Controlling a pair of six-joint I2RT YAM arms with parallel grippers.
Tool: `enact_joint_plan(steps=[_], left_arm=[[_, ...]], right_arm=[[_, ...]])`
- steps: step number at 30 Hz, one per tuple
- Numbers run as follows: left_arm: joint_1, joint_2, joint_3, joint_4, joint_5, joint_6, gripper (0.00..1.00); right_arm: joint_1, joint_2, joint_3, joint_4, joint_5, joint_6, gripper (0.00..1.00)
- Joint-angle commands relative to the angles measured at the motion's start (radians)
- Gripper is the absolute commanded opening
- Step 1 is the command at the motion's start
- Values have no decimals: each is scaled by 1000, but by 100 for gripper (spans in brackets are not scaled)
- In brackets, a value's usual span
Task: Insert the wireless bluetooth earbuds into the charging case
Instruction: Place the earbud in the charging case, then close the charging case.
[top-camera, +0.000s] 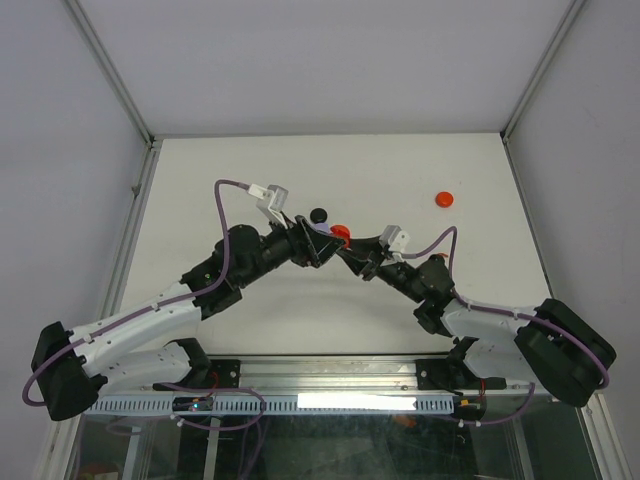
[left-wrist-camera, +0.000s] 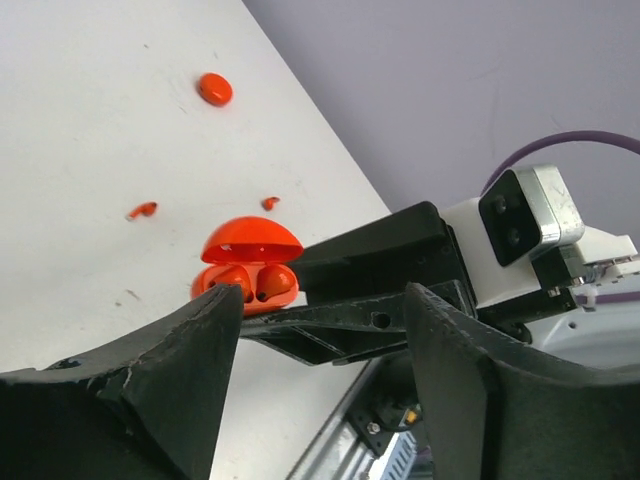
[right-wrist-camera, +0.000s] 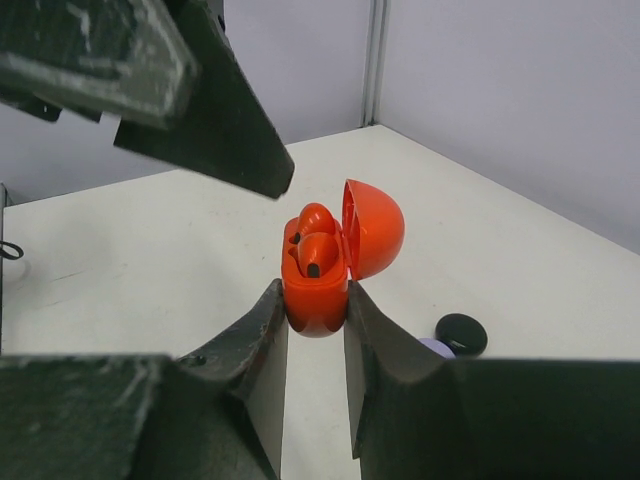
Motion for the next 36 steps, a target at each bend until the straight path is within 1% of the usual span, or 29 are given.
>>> enact_joint_plan(steps=[1, 4, 6, 9, 15, 21, 25, 30, 36], left_arm=[[11, -46, 83, -110, -77, 126, 70], [68, -32, 97, -141, -3, 129, 76], [128, -26, 92, -138, 108, 105, 78], [206, -20, 79, -123, 238, 85, 81], [237, 8, 74, -85, 402, 69, 82], [245, 50, 72, -43, 519, 48, 80], [254, 58, 53, 25, 595, 18, 73], [262, 46, 24, 126, 683, -13, 67], [270, 38, 11, 178, 761, -35, 64]], right_arm=[[0, -32, 41, 23, -42, 11, 0], [-2, -38, 54, -14, -83, 25, 0], [-3, -45, 58, -30, -112, 38, 0], [-3, -61, 57, -35, -139, 53, 0], [-8, -70, 88, -64, -220, 90, 0], [-19, -55, 100, -40, -276, 141, 0], [-40, -38, 106, -22, -322, 182, 0], [-71, -9, 116, 0, -383, 248, 0], [-88, 7, 114, 5, -416, 292, 0]])
